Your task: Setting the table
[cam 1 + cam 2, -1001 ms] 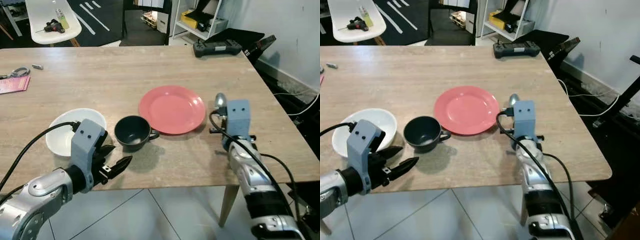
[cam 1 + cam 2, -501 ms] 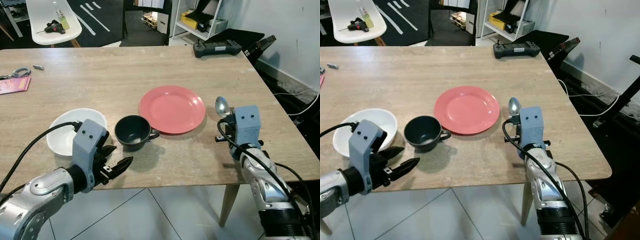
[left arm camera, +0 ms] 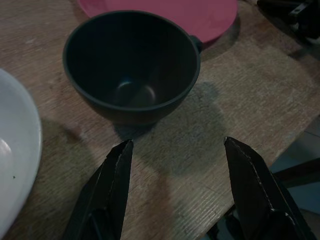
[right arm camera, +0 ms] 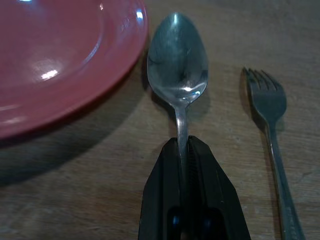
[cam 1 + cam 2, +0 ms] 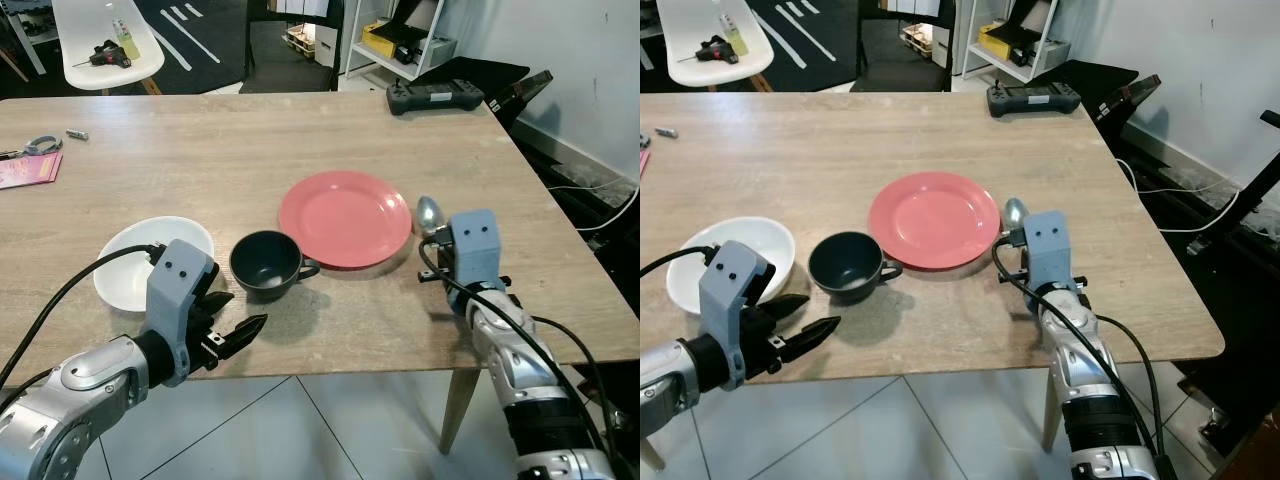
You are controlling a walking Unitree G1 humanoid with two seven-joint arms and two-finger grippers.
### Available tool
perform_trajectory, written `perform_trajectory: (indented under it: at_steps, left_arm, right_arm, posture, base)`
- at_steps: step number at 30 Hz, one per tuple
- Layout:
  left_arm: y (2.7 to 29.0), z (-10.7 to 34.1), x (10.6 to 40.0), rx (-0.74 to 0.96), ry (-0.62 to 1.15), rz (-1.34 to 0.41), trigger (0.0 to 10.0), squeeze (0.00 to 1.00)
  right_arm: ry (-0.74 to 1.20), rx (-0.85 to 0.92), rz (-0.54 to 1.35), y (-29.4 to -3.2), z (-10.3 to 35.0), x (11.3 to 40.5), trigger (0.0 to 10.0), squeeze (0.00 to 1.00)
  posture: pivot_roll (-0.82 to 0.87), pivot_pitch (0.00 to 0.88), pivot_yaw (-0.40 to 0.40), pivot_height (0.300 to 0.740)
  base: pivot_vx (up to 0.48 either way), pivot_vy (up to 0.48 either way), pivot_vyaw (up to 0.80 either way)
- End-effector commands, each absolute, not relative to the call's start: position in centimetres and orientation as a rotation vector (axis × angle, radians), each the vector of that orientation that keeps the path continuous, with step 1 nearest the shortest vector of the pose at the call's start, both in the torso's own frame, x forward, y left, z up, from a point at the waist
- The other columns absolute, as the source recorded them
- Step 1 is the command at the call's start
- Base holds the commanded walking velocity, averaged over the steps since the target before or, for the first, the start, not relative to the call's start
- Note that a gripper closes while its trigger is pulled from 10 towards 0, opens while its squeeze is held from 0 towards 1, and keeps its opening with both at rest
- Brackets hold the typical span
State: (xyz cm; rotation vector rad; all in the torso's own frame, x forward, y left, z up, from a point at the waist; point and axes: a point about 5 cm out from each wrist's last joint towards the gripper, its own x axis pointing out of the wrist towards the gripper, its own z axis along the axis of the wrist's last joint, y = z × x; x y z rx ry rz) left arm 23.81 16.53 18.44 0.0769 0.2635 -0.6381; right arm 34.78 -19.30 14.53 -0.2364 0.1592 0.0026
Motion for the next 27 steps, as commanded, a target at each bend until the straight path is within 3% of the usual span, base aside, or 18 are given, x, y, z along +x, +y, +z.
perform_trajectory:
  at_steps: [1, 17, 18, 27]
  left_arm:
    - [16.7, 18.4, 23.5, 0.082, 0.273, -0.63, 10.0, 0.0]
    - [16.7, 18.5, 23.6, 0.085, 0.272, -0.635, 10.0, 0.0]
    - [16.7, 18.5, 23.6, 0.085, 0.272, -0.635, 10.0, 0.0]
    - [16.7, 18.4, 23.5, 0.084, 0.273, -0.634, 10.0, 0.0]
  right_arm:
    - [0.168, -0.242, -0.004, -19.4, 14.1, 34.8, 10.0, 0.0]
    - [0.18, -0.232, -0.053, -20.3, 13.4, 35.0, 10.0, 0.0]
    - [0.18, -0.226, -0.051, -20.3, 13.4, 34.9, 10.0, 1.0]
    - [0.094, -0.203, -0.075, -20.6, 15.9, 34.3, 10.0, 1.0]
  posture:
    - [0.07, 0.086, 0.08, 0.74]
    - [0.06, 0.086, 0.087, 0.74]
    - [0.06, 0.086, 0.087, 0.74]
    - [0.07, 0.087, 0.081, 0.74]
  base:
    - [0.0, 0.0, 0.0]
    - [0.0, 0.0, 0.0]
    - [0.0, 0.0, 0.0]
    - [0.0, 0.0, 0.0]
